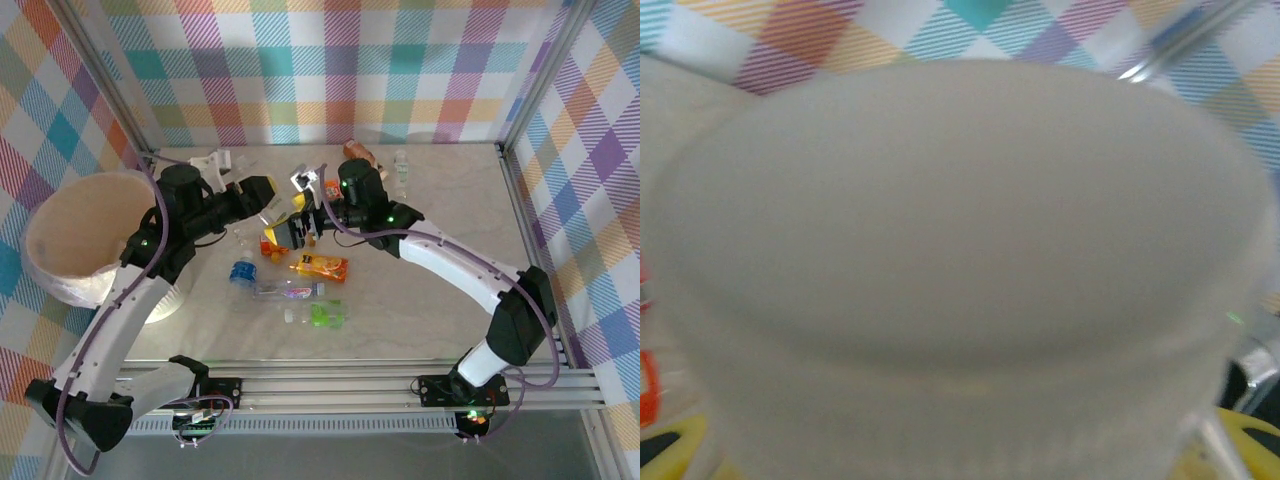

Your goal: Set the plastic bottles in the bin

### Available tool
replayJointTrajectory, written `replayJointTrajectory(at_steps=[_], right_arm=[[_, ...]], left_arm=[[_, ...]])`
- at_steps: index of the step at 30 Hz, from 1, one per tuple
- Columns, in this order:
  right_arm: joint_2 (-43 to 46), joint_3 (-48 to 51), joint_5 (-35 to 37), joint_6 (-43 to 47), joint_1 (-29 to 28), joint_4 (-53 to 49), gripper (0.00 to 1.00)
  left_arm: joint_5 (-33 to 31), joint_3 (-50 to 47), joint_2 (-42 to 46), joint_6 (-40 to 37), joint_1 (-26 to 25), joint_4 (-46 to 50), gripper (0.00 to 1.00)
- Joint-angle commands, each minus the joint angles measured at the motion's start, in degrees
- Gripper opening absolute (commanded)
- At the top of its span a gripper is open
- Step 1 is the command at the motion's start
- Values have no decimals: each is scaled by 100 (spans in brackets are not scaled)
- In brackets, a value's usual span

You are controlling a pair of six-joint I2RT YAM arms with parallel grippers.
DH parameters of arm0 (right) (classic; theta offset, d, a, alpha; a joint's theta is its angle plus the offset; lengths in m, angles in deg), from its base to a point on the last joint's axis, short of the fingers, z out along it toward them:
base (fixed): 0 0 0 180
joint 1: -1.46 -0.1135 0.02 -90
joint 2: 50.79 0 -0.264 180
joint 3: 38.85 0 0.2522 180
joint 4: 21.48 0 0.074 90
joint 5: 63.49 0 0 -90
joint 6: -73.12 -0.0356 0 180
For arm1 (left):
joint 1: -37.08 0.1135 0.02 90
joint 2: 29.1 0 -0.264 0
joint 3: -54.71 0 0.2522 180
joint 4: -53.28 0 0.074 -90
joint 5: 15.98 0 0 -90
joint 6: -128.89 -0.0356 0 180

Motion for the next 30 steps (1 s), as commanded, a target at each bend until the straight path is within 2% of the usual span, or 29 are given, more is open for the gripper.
replayJointTrajectory(at_steps=[1,4,7,11,14,17,20,22,25,30], right_arm=[[450,90,987,398,87,-234,100],[629,215,1378,457,87,-298,100],[783,378,1845,533,83,-251,100],[874,434,2372,582,84,-295,100],[909,459,2461,635,83,-328,100],[926,430,2471,702,87,-407,100],[944,384,2514,750,83,-548,100],[962,381,2580,748,83,-594,100],[1002,407,2690,717,85,-640,100],[998,382,2847,649,83,-768,100]], left_arm=[[-1561,757,421,-677,91,1132,49],[-2525,1406,509,-1096,91,1958,49],[-3746,2031,587,-1532,91,2630,49],[-5939,2810,447,-1896,91,3459,51],[-7410,2933,285,-2338,142,3483,51],[-8012,3093,14,-2608,395,3548,51],[-7996,3067,-202,-2629,981,3707,51],[-7434,2924,-251,-2554,1652,3781,51],[-6187,2687,-349,-2406,2835,3918,51],[-5429,2491,-717,-2408,3685,4176,50]])
